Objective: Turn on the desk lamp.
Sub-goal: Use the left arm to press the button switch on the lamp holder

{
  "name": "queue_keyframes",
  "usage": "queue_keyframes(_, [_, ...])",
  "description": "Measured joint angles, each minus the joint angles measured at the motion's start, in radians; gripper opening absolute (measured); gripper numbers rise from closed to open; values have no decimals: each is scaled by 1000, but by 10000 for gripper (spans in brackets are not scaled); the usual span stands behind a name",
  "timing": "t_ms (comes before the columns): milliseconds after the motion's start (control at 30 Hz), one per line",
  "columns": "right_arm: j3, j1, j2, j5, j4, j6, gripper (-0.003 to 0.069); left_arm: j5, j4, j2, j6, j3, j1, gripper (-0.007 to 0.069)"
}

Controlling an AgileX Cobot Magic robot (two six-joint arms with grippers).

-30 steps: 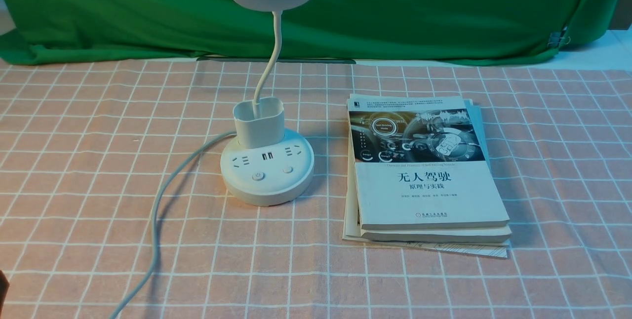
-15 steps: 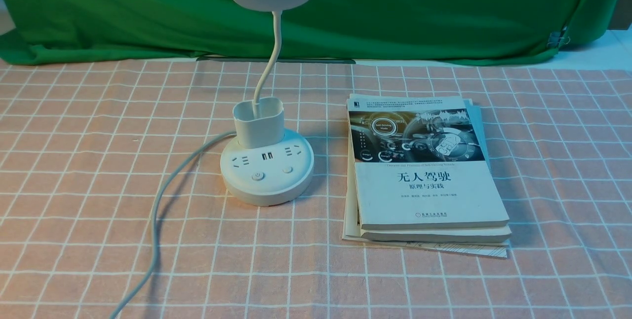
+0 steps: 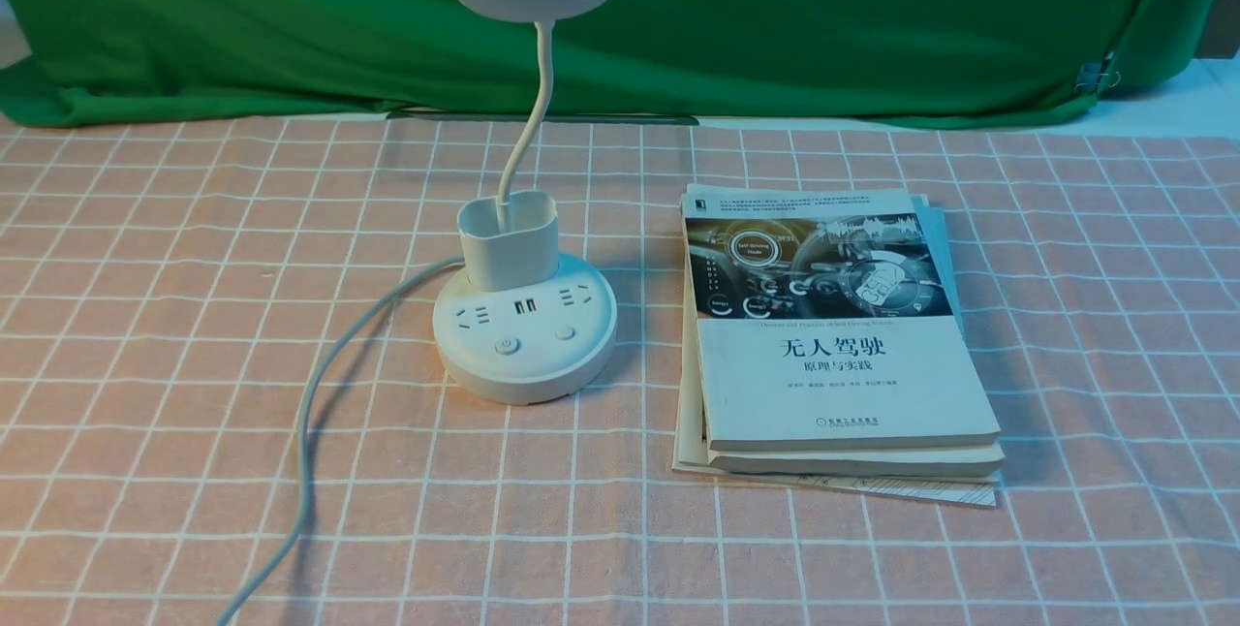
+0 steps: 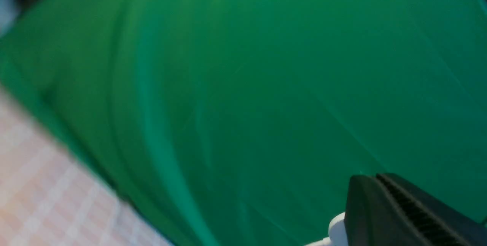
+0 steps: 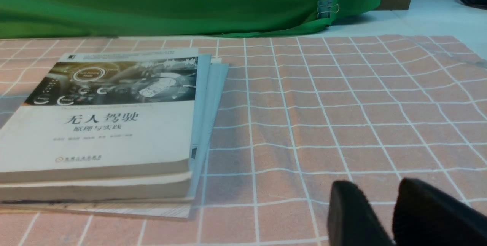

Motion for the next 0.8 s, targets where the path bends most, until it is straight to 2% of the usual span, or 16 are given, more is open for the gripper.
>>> queue_keyframes(67, [0, 0, 0, 0, 0, 0, 239, 51, 71, 32, -3, -61, 0, 21])
queue_keyframes(133, [0, 0, 0, 0, 0, 0, 239, 255, 250, 167, -9, -251, 0, 21])
queue_keyframes(200, [0, 0, 0, 0, 0, 0, 239, 473, 344, 320, 24, -384, 0, 21])
queue_keyframes(233, [0, 0, 0, 0, 0, 0, 239, 511, 349, 335, 38, -408, 0, 21])
queue_keyframes(267, [0, 0, 0, 0, 0, 0, 239, 664, 372, 471, 124, -510, 0, 21])
queue_keyframes(333, [0, 0, 0, 0, 0, 0, 239, 722, 371, 535, 171, -549, 0, 21])
queue_keyframes(367, [0, 0, 0, 0, 0, 0, 239, 823, 356, 630, 284, -631, 0, 21])
queue_keyframes(400, [0, 0, 0, 0, 0, 0, 239, 859, 343, 683, 347, -657, 0, 21])
queue_keyframes(433, [0, 0, 0, 0, 0, 0, 239, 864, 335, 694, 358, -662, 0, 21])
queue_keyframes(500, [0, 0, 0, 0, 0, 0, 239, 886, 252, 825, 509, -712, -1, 21])
queue_keyframes(533, [0, 0, 0, 0, 0, 0, 239, 886, 234, 834, 520, -714, -1, 21])
queue_keyframes(600, [0, 0, 0, 0, 0, 0, 239, 880, 98, 944, 654, -729, -37, 21])
queue_keyframes(700, [0, 0, 0, 0, 0, 0, 239, 840, -1, 1052, 751, -733, -126, 21])
queue_keyframes(800, [0, 0, 0, 0, 0, 0, 239, 768, -8, 1148, 770, -733, -243, 21])
